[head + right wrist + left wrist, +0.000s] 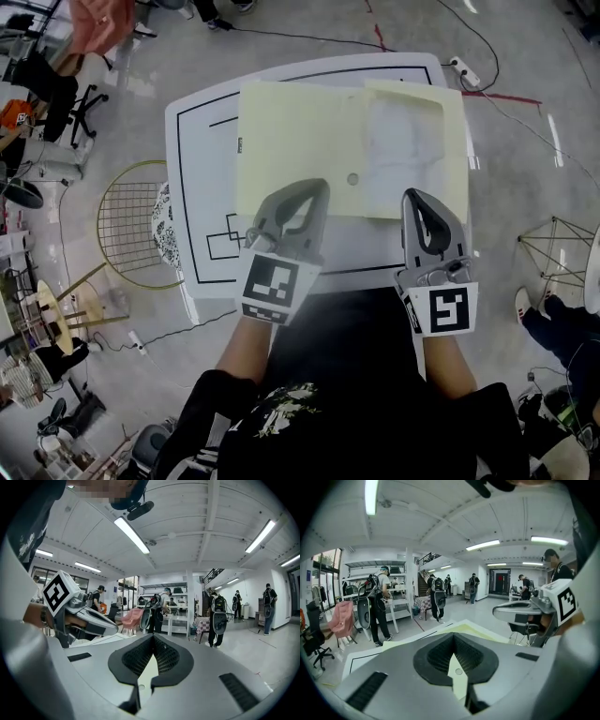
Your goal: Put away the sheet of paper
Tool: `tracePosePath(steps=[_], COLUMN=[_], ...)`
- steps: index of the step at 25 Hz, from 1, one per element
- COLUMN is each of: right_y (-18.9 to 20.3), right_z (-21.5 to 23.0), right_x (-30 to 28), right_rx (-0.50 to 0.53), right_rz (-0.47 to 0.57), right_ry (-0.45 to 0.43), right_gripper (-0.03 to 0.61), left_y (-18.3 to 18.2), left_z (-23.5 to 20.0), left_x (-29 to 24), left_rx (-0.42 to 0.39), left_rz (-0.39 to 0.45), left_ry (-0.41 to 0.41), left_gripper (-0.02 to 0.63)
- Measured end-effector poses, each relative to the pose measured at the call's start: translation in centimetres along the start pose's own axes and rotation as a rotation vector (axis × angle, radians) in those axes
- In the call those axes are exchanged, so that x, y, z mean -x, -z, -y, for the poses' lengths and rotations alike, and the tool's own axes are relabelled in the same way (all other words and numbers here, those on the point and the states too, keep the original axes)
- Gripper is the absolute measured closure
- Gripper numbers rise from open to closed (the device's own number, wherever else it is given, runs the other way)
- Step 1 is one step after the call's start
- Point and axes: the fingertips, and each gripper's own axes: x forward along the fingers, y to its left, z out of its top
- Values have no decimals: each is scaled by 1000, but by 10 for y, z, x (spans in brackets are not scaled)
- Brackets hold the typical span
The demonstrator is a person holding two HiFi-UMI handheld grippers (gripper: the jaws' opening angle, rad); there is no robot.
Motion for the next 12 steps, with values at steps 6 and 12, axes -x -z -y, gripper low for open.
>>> tracePosePath(steps=[6,12], right_y=[-21,-24], right_z=[-21,-27], right_x=[6,16], right_rx=[26,34], right_rz=[43,46], right_ry=[12,61], right_gripper=[580,580], left_y=[-8,-15], left_z=[-13,-32], left_x=[33,73], left_rx=[-2,-82], left_rz=[79,165], left_ry=[-32,-152], left_gripper=[614,614])
